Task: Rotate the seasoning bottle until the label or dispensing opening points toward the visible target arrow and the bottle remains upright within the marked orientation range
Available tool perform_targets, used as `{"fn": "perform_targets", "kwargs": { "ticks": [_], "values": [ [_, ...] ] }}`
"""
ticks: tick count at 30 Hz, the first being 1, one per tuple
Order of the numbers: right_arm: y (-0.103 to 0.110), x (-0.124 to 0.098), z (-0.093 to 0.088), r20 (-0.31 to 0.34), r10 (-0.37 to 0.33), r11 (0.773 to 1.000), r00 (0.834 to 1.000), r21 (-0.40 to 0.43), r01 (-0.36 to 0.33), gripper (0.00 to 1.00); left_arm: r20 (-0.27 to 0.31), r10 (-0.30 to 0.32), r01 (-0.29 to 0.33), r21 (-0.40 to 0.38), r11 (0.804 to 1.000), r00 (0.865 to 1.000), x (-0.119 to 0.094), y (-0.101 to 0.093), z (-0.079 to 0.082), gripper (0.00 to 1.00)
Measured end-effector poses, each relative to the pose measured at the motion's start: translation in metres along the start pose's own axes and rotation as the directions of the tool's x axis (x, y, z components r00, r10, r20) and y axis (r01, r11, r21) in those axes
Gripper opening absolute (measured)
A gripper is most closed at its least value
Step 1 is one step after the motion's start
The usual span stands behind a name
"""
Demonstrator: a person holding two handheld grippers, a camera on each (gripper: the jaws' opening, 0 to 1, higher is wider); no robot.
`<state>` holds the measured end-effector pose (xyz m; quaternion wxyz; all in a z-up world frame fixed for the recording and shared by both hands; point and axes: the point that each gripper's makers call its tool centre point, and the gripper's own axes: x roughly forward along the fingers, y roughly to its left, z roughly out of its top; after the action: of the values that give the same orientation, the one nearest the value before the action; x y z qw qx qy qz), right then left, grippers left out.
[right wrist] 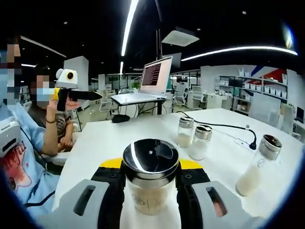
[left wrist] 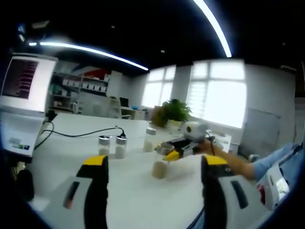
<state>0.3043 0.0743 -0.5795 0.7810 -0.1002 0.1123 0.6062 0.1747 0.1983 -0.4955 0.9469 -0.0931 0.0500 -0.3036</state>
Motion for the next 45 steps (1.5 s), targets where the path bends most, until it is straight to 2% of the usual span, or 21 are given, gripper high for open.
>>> {"fn": "perform_targets", "kwargs": {
  "ticks": [4,7,11,13,16,24,29,36,40,45],
  "values": [
    [-0.003,0.0,-0.001,-0.001,-0.078,0.996,0.997,0.03,0.078,0.41,0.001,-0.001,0.001,-0.001,1.0,1.0,0.0,0.0,0.001,0.84],
    [-0.004,-0.001,-0.001,0.013,-0.105,0.994,0.994,0.026,0.105,0.41,-0.001,0.0,0.0,-0.003,1.0,1.0,0.0,0.002,0.0,0.84],
    [-0.007,-0.002,-0.002,0.012,-0.187,0.981,0.982,0.054,0.186,0.41,-0.003,0.0,0.0,-0.004,1.0,1.0,0.0,0.002,0.0,0.84],
    [-0.008,-0.003,-0.002,0.007,-0.237,0.969,0.972,0.068,0.236,0.41,-0.002,-0.001,0.001,-0.005,1.0,1.0,0.0,0.002,0.0,0.84],
    [-0.012,-0.005,-0.003,0.005,-0.324,0.943,0.946,0.084,0.323,0.41,0.0,0.001,-0.001,-0.006,1.0,1.0,0.0,0.002,0.0,0.84],
    [-0.017,-0.006,-0.003,0.013,-0.423,0.902,0.906,0.102,0.42,0.41,0.001,0.003,-0.003,-0.009,1.0,1.0,-0.002,0.003,0.0,0.84],
    [-0.02,-0.008,-0.003,0.002,-0.503,0.858,0.864,0.118,0.499,0.41,0.005,0.006,-0.006,-0.012,1.0,1.0,-0.003,0.003,0.001,0.84],
    [-0.019,-0.01,-0.004,-0.006,-0.573,0.812,0.82,0.13,0.569,0.41,0.005,0.012,-0.012,-0.017,1.0,1.0,-0.004,0.006,0.001,0.84],
    [-0.02,-0.011,-0.005,-0.008,-0.594,0.796,0.804,0.143,0.589,0.41,0.006,0.014,-0.014,-0.019,1.0,1.0,-0.005,0.006,0.001,0.84],
    [-0.019,-0.011,-0.006,-0.014,-0.63,0.766,0.777,0.154,0.624,0.4,0.006,0.018,-0.018,-0.022,1.0,1.0,-0.004,0.008,0.001,0.84]
  ]
}}
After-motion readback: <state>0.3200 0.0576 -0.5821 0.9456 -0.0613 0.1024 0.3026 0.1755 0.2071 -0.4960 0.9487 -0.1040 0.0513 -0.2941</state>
